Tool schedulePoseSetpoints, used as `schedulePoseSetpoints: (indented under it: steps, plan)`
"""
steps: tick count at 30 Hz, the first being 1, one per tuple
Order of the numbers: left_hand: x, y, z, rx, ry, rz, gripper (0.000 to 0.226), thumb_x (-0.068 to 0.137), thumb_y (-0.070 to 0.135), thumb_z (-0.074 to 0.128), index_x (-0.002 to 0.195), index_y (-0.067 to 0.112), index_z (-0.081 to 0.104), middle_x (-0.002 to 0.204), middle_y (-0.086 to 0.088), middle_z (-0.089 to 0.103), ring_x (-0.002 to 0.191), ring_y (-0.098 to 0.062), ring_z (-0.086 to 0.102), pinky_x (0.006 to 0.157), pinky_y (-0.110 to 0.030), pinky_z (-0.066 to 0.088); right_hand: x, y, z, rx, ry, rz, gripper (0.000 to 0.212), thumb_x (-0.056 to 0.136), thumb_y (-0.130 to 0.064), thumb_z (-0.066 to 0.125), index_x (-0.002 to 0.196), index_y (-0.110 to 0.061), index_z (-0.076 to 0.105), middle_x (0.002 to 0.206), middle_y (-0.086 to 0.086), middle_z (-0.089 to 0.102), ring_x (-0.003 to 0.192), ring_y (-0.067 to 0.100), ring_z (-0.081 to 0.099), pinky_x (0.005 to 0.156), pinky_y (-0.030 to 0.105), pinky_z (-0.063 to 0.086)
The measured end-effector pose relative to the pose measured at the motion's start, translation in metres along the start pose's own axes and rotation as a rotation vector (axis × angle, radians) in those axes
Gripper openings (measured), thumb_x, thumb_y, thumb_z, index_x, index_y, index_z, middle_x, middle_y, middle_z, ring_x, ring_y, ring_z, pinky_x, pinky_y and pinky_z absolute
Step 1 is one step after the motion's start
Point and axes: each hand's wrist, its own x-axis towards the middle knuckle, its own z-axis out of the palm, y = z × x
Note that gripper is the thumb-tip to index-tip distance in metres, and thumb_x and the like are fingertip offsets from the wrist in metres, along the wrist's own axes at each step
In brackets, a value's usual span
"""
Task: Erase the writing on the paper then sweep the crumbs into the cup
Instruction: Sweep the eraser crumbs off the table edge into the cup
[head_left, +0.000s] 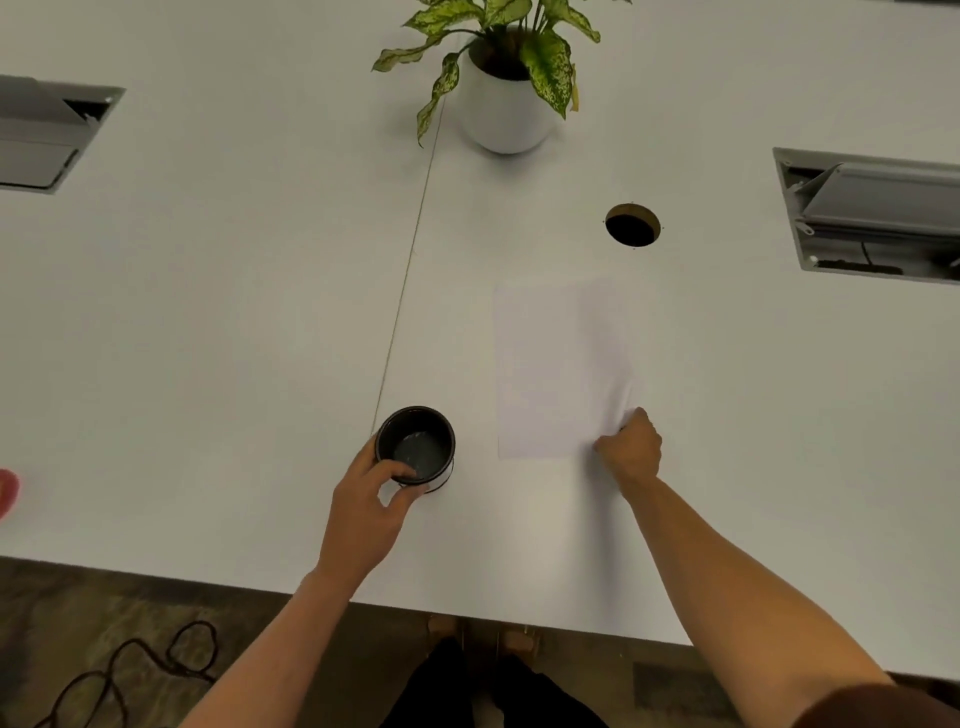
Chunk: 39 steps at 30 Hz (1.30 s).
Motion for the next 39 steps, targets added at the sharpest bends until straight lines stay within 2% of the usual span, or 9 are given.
schedulePoseSetpoints:
  steps: [4, 8, 12, 17, 23, 27, 32, 36, 39]
  plan:
    - [0.021, -0.011, -0.009, 0.009, -0.030, 0.010, 0.022, 0.081, 0.005, 0.082, 0.090, 0.020, 0.069, 0.135, -0.006, 0.060, 0.126, -0.018, 0.054, 0.101, -0.004, 0.035, -0.017, -0.019, 0.004, 0.251, -0.020, 0.030, 0.035, 0.074, -0.003, 0.066, 0.108, -0.004, 0.062, 0.103, 0.013, 0.067, 0.087, 0.030, 0.066, 0.077, 0.037, 0.056]
    - [0.033, -0.018, -0.013, 0.006, -0.046, 0.011, 0.019, 0.081, 0.005, 0.082, 0.091, 0.016, 0.070, 0.133, -0.005, 0.060, 0.124, -0.019, 0.055, 0.101, -0.006, 0.035, -0.049, -0.026, 0.004, 0.424, -0.079, 0.061, 0.013, 0.075, 0.001, 0.063, 0.088, 0.005, 0.061, 0.086, 0.018, 0.069, 0.058, 0.024, 0.065, 0.057, 0.035, 0.059]
    - [0.040, -0.021, -0.015, -0.023, -0.024, 0.031, 0.019, 0.080, 0.001, 0.081, 0.091, 0.013, 0.071, 0.133, -0.002, 0.059, 0.123, -0.019, 0.055, 0.102, -0.006, 0.037, -0.086, -0.005, 0.011, 0.443, -0.138, 0.043, 0.021, 0.076, 0.001, 0.066, 0.095, -0.004, 0.056, 0.090, 0.016, 0.066, 0.060, 0.022, 0.062, 0.049, 0.029, 0.054]
    - [0.040, -0.018, -0.012, -0.059, -0.047, 0.018, 0.018, 0.081, -0.001, 0.079, 0.093, 0.010, 0.072, 0.131, -0.011, 0.062, 0.121, -0.030, 0.058, 0.105, -0.043, 0.050, -0.117, 0.033, 0.028, 0.410, -0.158, 0.133, 0.034, 0.078, -0.005, 0.073, 0.102, -0.011, 0.050, 0.097, 0.014, 0.062, 0.064, 0.024, 0.066, 0.049, 0.027, 0.053]
    - [0.042, -0.020, -0.008, -0.058, -0.058, 0.011, 0.018, 0.082, -0.001, 0.079, 0.095, 0.009, 0.072, 0.132, -0.011, 0.061, 0.122, -0.030, 0.058, 0.105, -0.037, 0.047, -0.133, 0.049, 0.042, 0.266, -0.134, 0.155, 0.047, 0.079, -0.016, 0.076, 0.111, -0.020, 0.041, 0.097, 0.001, 0.054, 0.060, 0.018, 0.068, 0.046, 0.017, 0.048]
    - [0.044, -0.019, -0.006, -0.036, -0.053, -0.003, 0.016, 0.083, 0.000, 0.078, 0.096, 0.006, 0.072, 0.133, -0.013, 0.061, 0.124, -0.029, 0.057, 0.106, -0.036, 0.047, -0.141, 0.058, 0.052, 0.285, -0.123, 0.227, 0.039, 0.081, -0.024, 0.076, 0.104, -0.020, 0.045, 0.085, -0.006, 0.057, 0.052, 0.010, 0.067, 0.050, 0.012, 0.044]
    - [0.045, -0.018, -0.003, -0.012, -0.027, -0.002, 0.016, 0.083, -0.001, 0.077, 0.098, 0.002, 0.072, 0.134, -0.015, 0.060, 0.123, -0.032, 0.056, 0.106, -0.045, 0.049, -0.149, 0.067, 0.054, 0.329, -0.066, 0.271, 0.034, 0.080, -0.027, 0.077, 0.099, -0.019, 0.050, 0.086, -0.008, 0.056, 0.051, 0.007, 0.063, 0.040, 0.006, 0.038]
    - [0.044, -0.018, -0.002, 0.004, -0.014, -0.013, 0.017, 0.083, -0.002, 0.077, 0.098, 0.002, 0.071, 0.135, -0.017, 0.059, 0.124, -0.033, 0.056, 0.106, -0.044, 0.048, -0.146, 0.074, 0.052, 0.328, -0.037, 0.269, 0.035, 0.080, -0.028, 0.077, 0.100, -0.020, 0.050, 0.091, -0.004, 0.059, 0.057, 0.010, 0.064, 0.049, 0.007, 0.041]
    - [0.043, -0.020, 0.001, 0.020, -0.021, -0.012, 0.016, 0.083, -0.004, 0.076, 0.098, 0.000, 0.070, 0.133, -0.019, 0.059, 0.124, -0.035, 0.055, 0.104, -0.039, 0.047, -0.139, 0.080, 0.050, 0.243, -0.042, 0.252, 0.042, 0.079, -0.031, 0.077, 0.104, -0.021, 0.044, 0.099, -0.003, 0.055, 0.068, 0.010, 0.058, 0.071, 0.024, 0.053]
